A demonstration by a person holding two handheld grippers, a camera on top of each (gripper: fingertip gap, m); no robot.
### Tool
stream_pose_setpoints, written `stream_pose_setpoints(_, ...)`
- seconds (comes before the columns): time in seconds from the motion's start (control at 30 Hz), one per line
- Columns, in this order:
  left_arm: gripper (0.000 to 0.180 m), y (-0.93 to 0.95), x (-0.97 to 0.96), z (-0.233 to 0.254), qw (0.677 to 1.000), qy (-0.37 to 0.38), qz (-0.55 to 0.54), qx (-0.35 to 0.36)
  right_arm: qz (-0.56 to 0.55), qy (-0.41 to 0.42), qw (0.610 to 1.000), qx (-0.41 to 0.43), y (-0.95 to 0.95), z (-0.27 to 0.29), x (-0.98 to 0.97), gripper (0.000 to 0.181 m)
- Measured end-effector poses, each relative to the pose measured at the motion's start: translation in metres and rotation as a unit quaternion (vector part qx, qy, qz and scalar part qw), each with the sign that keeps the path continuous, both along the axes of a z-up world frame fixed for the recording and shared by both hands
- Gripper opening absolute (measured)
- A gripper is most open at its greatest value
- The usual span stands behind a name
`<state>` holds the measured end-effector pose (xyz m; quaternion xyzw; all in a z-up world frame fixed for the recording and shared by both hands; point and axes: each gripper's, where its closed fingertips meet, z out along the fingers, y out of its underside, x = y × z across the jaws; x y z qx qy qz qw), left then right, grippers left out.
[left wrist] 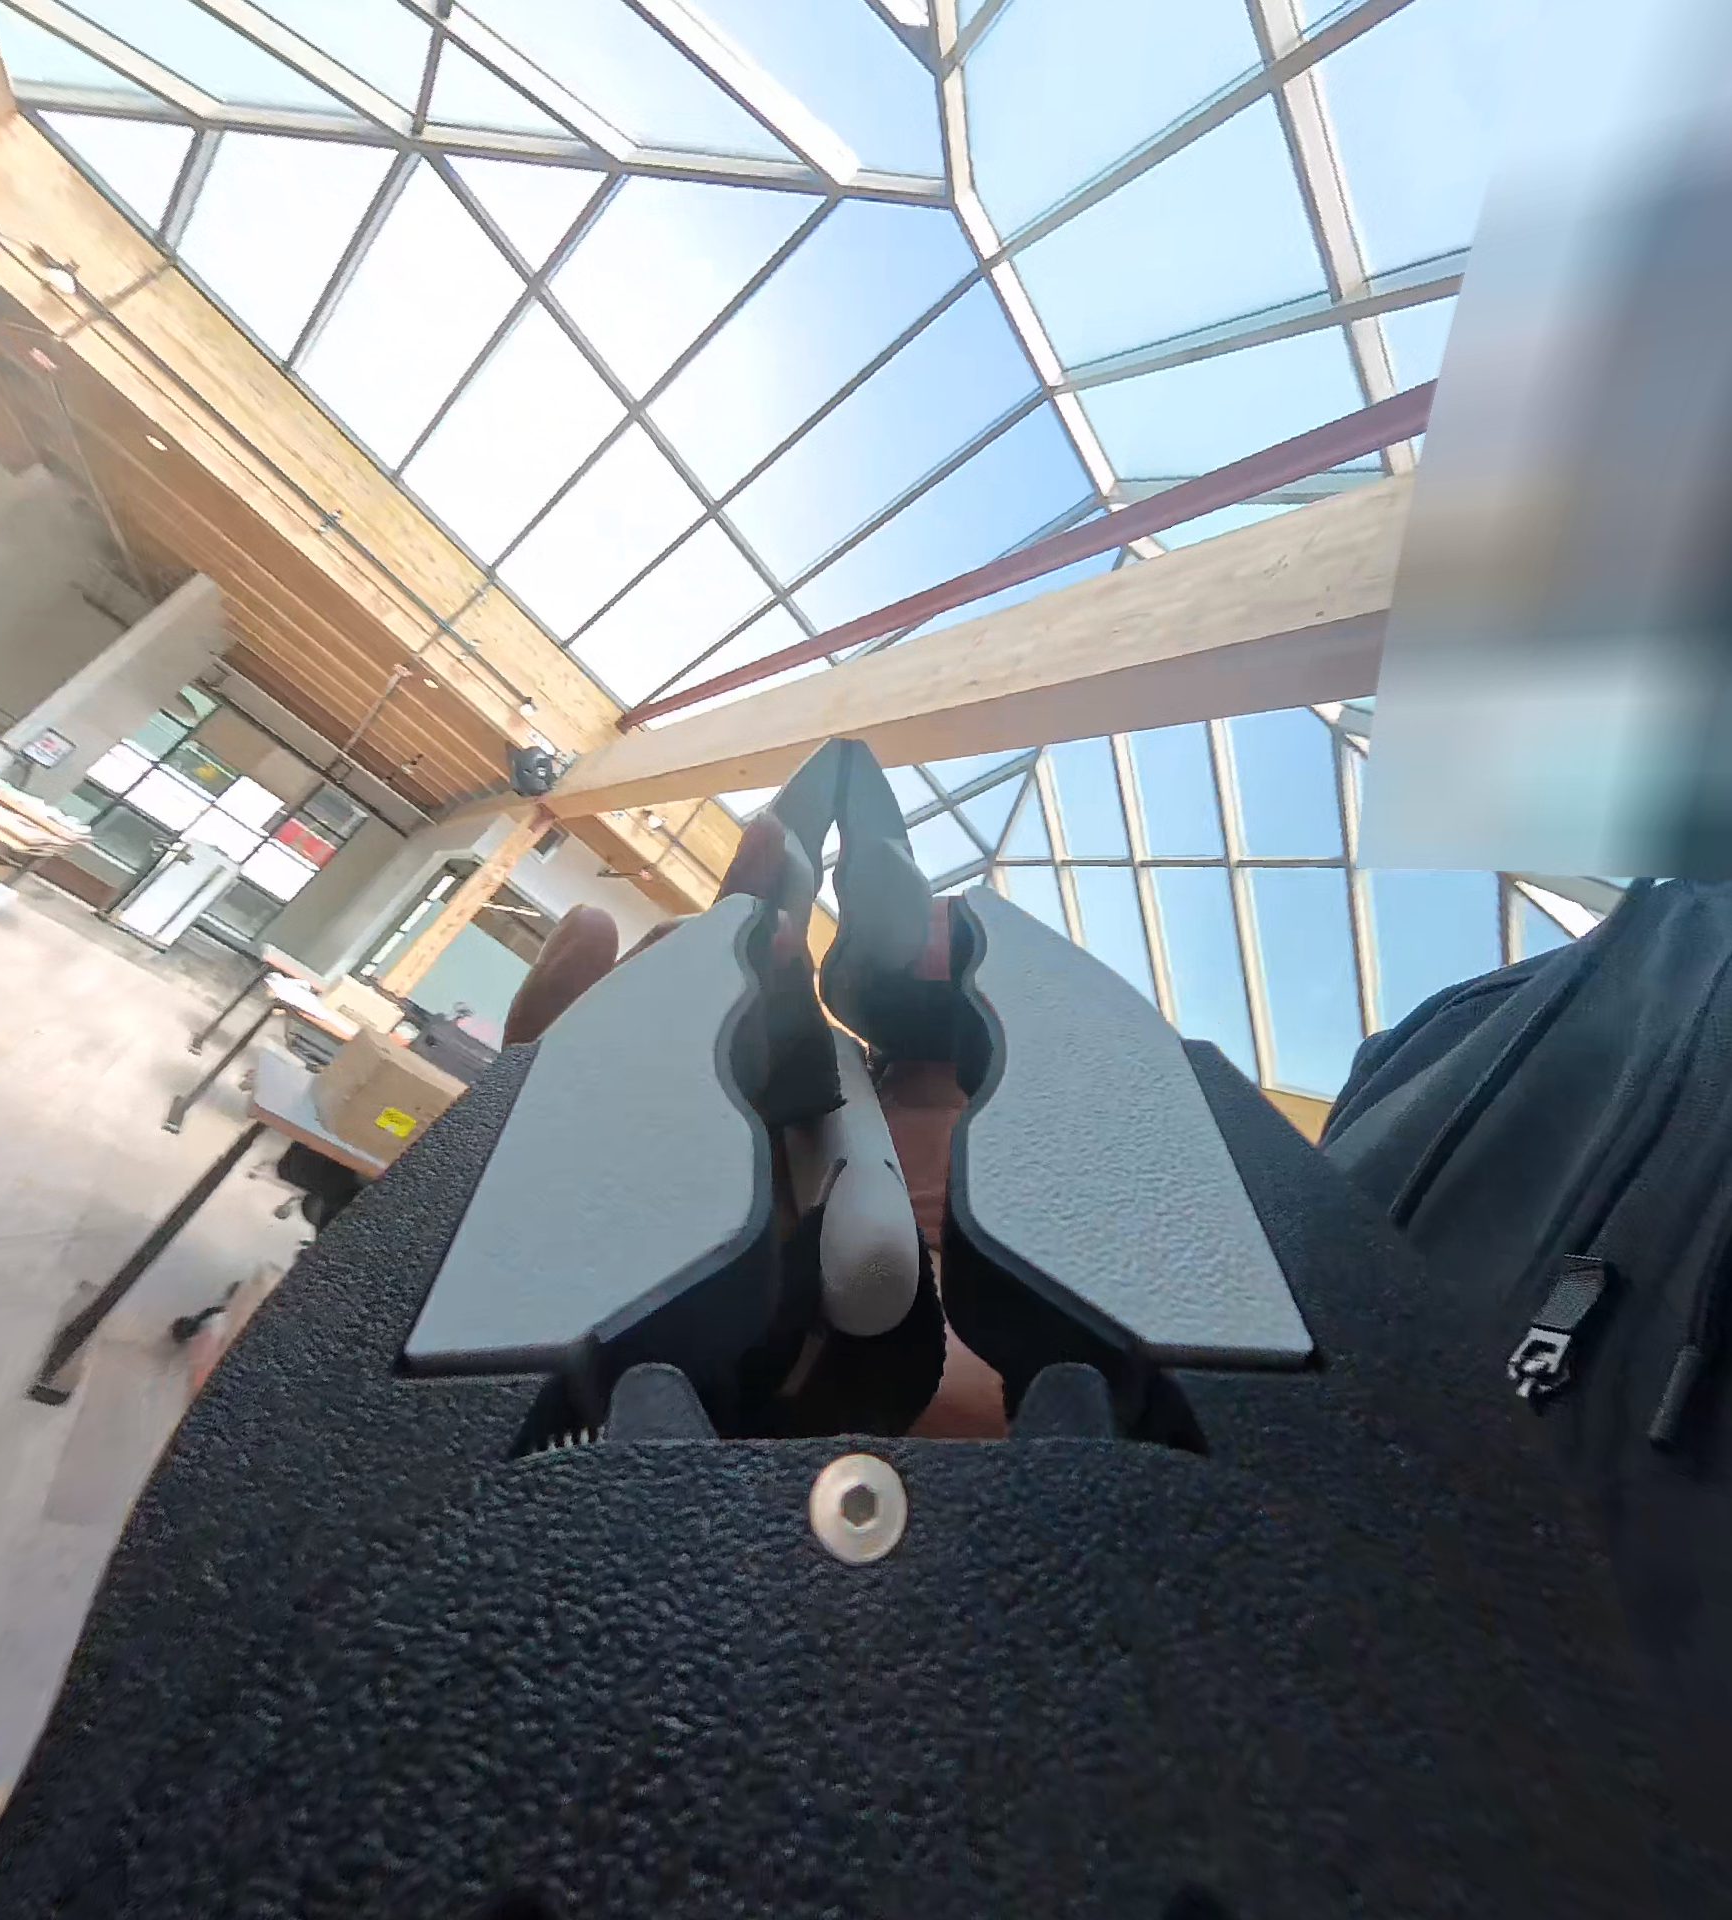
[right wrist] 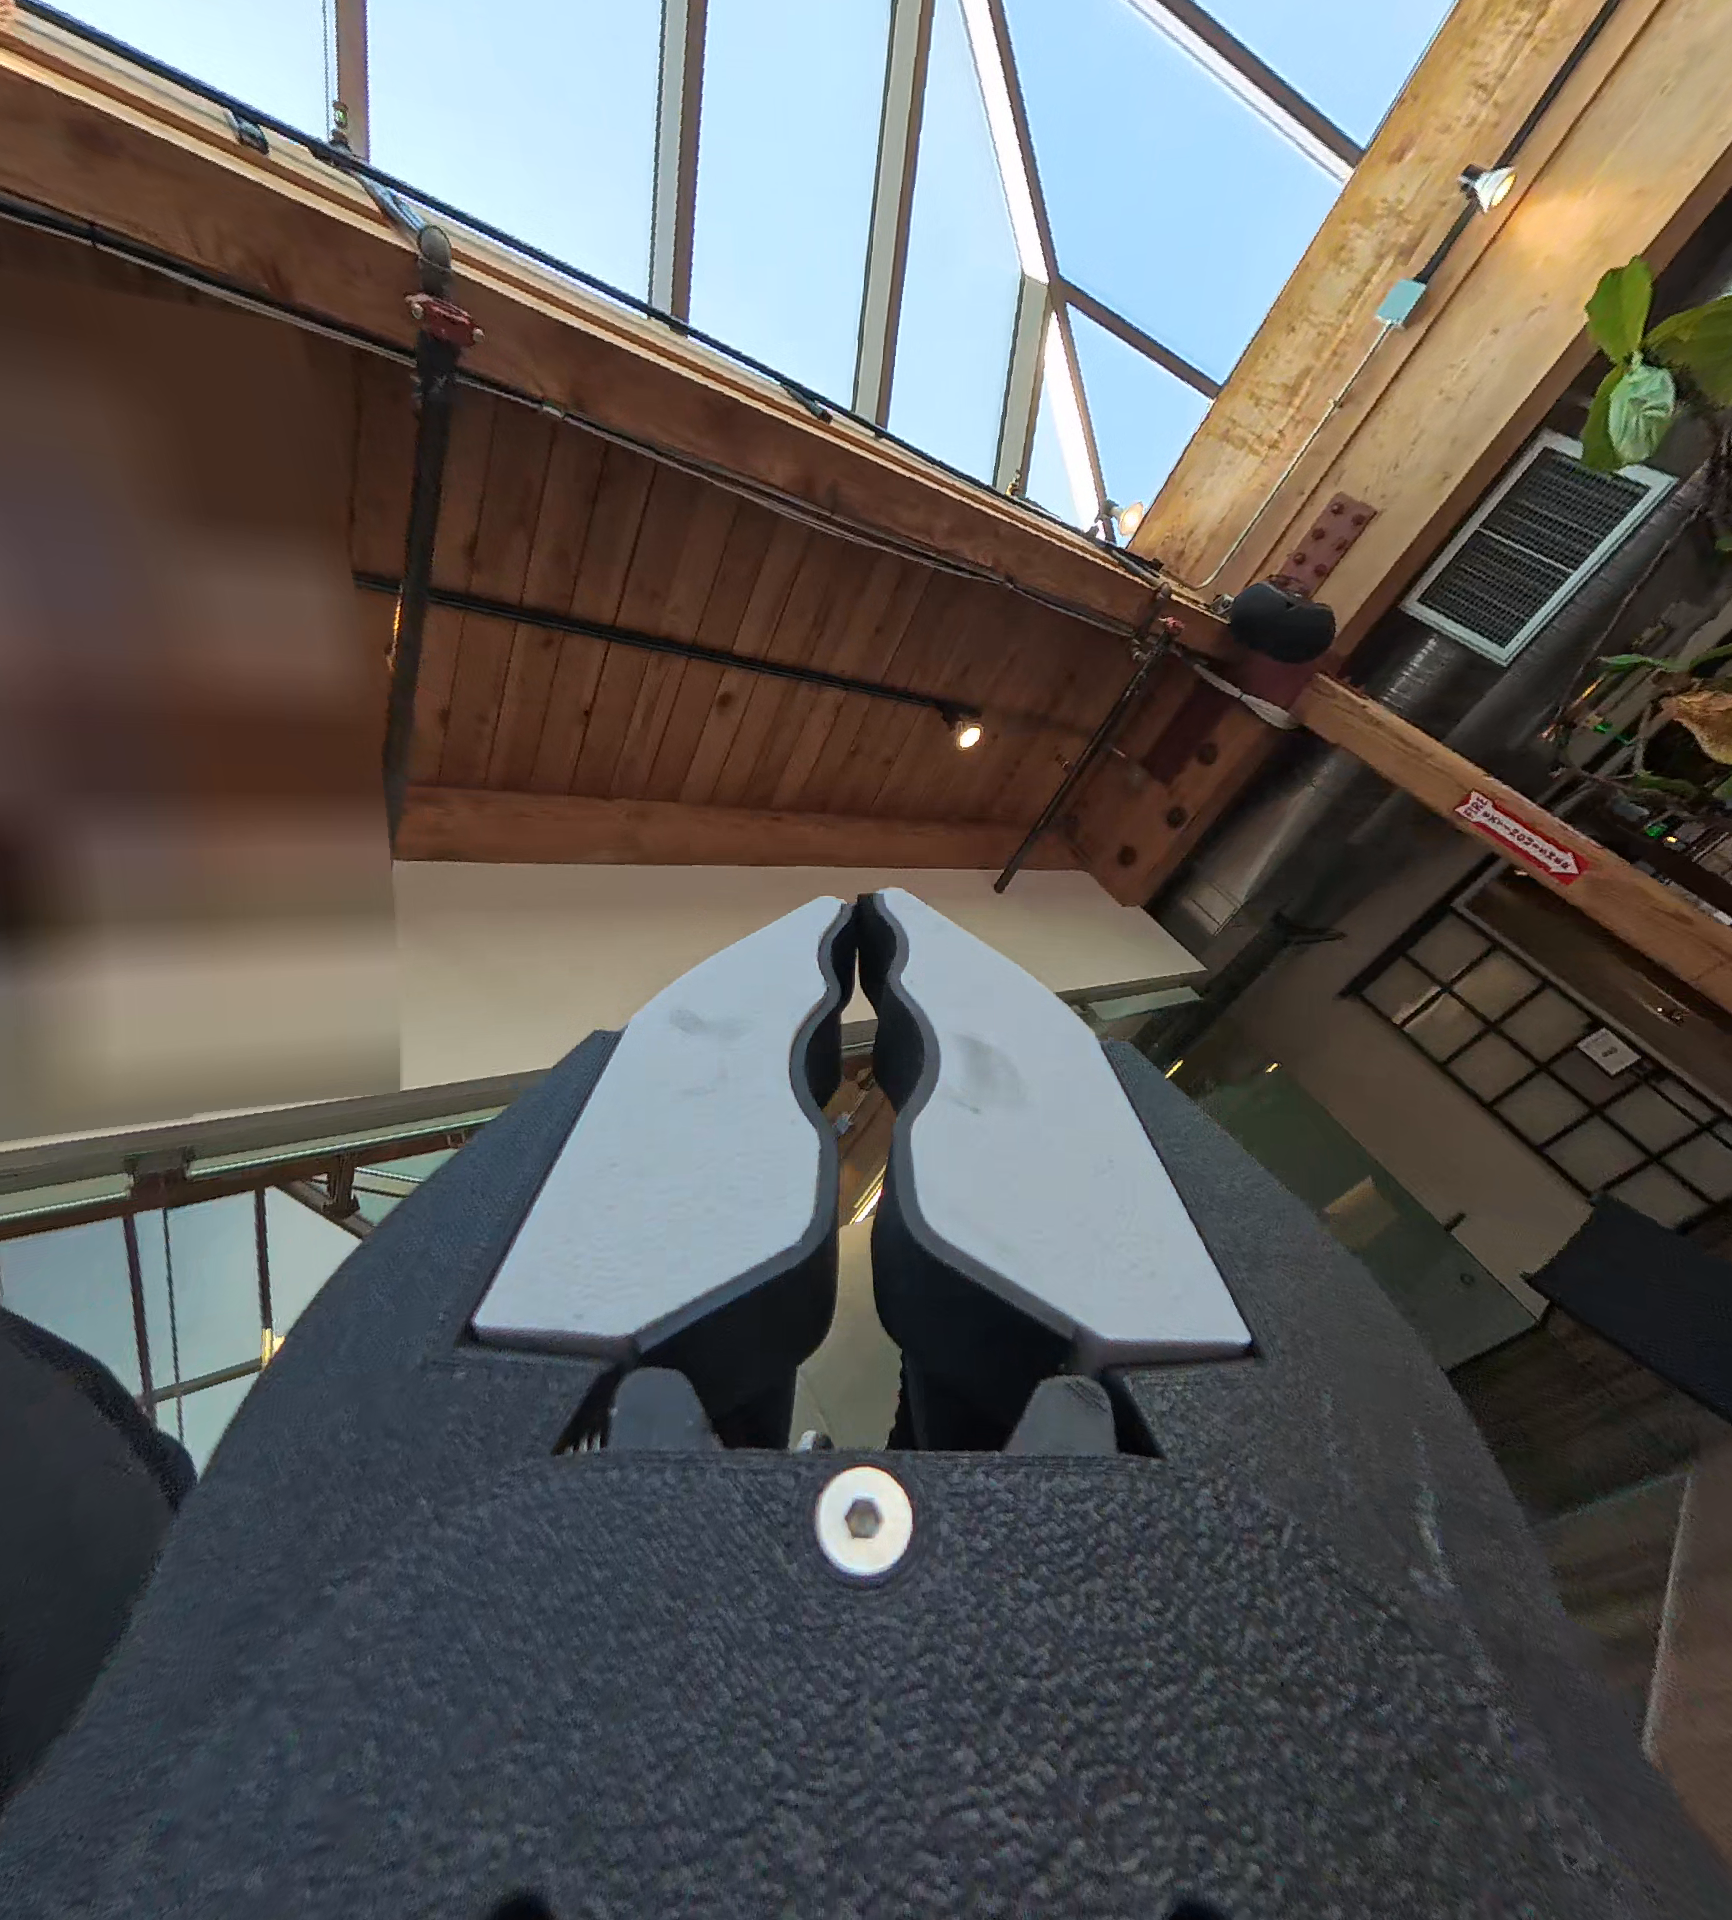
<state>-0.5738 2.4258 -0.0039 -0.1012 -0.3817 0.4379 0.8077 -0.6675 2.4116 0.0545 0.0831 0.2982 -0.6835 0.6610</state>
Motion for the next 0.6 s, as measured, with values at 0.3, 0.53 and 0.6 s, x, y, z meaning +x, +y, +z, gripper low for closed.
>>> stream_pose_setpoints(0.3,0.030,-0.148,0.200,0.028,0.996,-0.030,0.081,0.013,0.178,0.033,0.983,0.006,-0.184,0.038,0.249,0.000)
stream_pose_setpoints(0.53,0.029,-0.317,0.383,0.018,0.960,0.068,0.262,0.070,0.145,0.216,0.960,-0.104,-0.309,0.019,0.387,0.000)
stream_pose_setpoints(0.6,0.029,-0.366,0.456,0.014,0.931,0.179,0.306,0.093,0.212,0.293,0.925,-0.114,-0.345,-0.016,0.434,0.000)
